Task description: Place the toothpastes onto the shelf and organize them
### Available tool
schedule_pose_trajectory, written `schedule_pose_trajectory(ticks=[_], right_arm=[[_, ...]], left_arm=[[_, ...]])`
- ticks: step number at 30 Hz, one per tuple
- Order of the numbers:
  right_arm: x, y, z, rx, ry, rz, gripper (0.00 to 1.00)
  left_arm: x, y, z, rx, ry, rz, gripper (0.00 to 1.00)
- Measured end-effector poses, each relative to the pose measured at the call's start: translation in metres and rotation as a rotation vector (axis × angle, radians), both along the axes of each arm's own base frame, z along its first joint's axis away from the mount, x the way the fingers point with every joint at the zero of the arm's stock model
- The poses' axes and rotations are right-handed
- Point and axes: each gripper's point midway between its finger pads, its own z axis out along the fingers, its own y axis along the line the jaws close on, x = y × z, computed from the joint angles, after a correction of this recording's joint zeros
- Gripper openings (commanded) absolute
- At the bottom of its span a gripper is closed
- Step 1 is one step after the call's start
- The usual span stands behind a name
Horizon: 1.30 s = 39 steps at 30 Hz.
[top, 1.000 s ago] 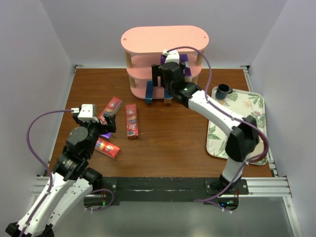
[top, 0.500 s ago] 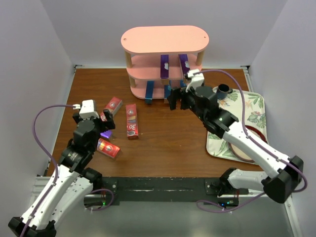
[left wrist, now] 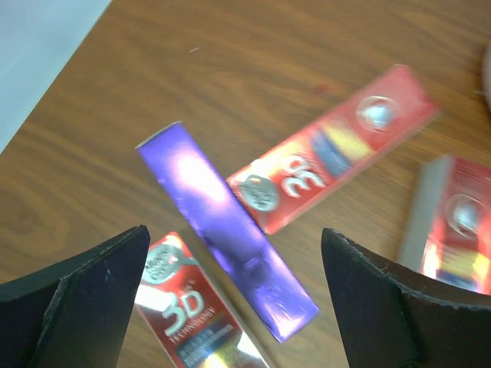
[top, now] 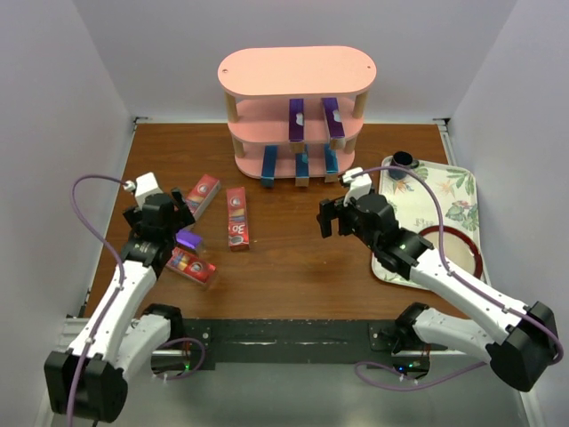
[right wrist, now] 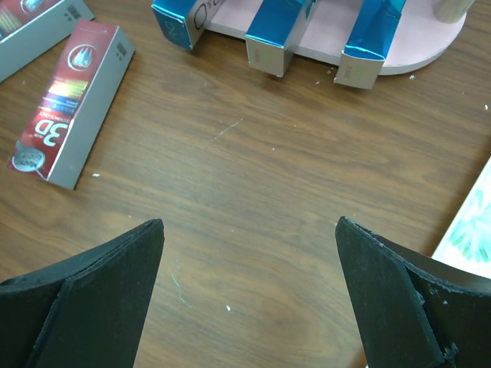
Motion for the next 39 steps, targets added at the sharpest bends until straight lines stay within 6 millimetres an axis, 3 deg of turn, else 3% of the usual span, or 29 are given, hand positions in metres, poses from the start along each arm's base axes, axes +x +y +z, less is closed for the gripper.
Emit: schedule_pose_trajectory(ticks=[7, 11, 18, 31, 34, 39], right_arm=[[-0.005, -0.005, -0.015, -0.034, -0.004, 0.014, 0.99], [-0.005, -0.006, -0.021, -0.043, -0.002, 0.018, 0.99], [-0.005, -0.005, -0.024, -0.035, -0.006, 0.024, 0.98], [-0.005, -0.001, -0.023, -0.019, -0.016, 0.038, 0.99], [-0.005, -0.001, -0.023, -0.018, -0.017, 0.037, 0.99], [-0.004, 0.000, -0.023, -0.016, -0.020, 0.037, 0.99]], left_arm=[[0.001, 0.059, -0.039, -0.102, 0.121, 0.252, 1.00], [0.010, 0.072, -0.058, -0.154, 0.191, 0.314, 1.00], [0.019, 0.084, -0.088, -0.209, 0.273, 0.355, 0.95], [0.042, 0.086, -0.115, -0.258, 0.332, 0.344, 0.74], [0.042, 0.084, -0.122, -0.269, 0.351, 0.336, 0.68], [0.042, 0.078, -0.132, -0.293, 0.378, 0.318, 0.51]])
